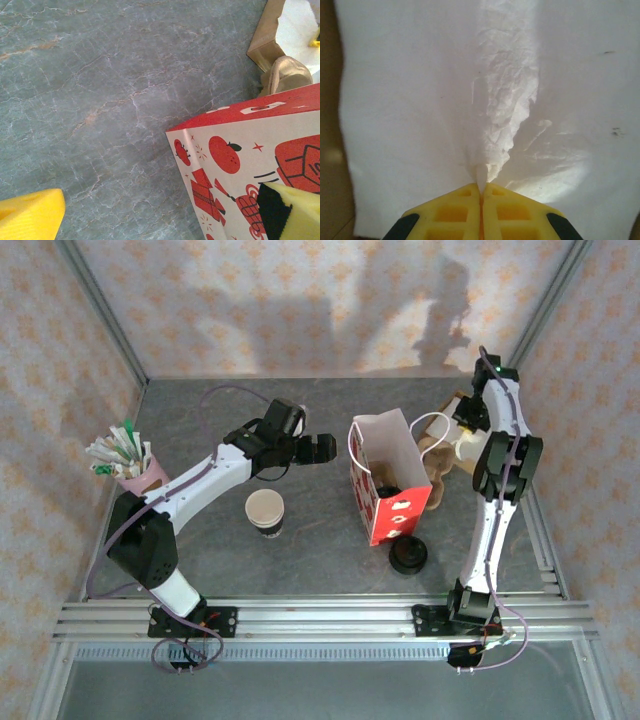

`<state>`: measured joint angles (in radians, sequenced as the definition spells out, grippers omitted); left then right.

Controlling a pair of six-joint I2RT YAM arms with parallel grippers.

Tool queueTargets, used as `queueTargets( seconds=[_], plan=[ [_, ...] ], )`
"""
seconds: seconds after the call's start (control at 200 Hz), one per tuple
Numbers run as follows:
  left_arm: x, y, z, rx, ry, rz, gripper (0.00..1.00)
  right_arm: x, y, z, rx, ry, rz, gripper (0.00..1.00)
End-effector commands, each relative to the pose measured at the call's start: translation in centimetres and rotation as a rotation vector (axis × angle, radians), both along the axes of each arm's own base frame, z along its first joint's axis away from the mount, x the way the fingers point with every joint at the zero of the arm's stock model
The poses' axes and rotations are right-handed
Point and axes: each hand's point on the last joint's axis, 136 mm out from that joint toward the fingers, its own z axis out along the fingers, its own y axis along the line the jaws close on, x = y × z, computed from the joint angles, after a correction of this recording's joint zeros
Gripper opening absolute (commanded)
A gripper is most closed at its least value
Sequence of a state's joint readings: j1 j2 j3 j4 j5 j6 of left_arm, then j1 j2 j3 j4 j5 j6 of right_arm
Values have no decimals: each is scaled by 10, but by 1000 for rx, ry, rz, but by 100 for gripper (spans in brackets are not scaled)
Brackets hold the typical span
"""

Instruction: Pack the takeout coffee

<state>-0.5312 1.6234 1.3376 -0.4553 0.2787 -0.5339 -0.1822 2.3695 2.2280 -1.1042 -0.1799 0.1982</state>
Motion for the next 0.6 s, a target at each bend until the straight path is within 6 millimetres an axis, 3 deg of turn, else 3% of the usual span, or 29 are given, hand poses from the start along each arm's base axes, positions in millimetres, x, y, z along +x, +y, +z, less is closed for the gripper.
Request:
queueTargets(
  seconds=[0.0,0.115,0.395,0.595],
  plan=[
    [-4,2,16,-7,-43,-5,100,-4,-7,37,-37,-67,-25,6],
    [-5,4,22,-12,-59,3,100,-7,-5,57,-46,-116,-30,0],
    [-10,10,37,-26,-98,16,100,-12,8,89,-29,-257,-36,0],
    [-16,12,42,-49,-101,39,100,-32,15,117,-79,-384,-72,0]
  ],
)
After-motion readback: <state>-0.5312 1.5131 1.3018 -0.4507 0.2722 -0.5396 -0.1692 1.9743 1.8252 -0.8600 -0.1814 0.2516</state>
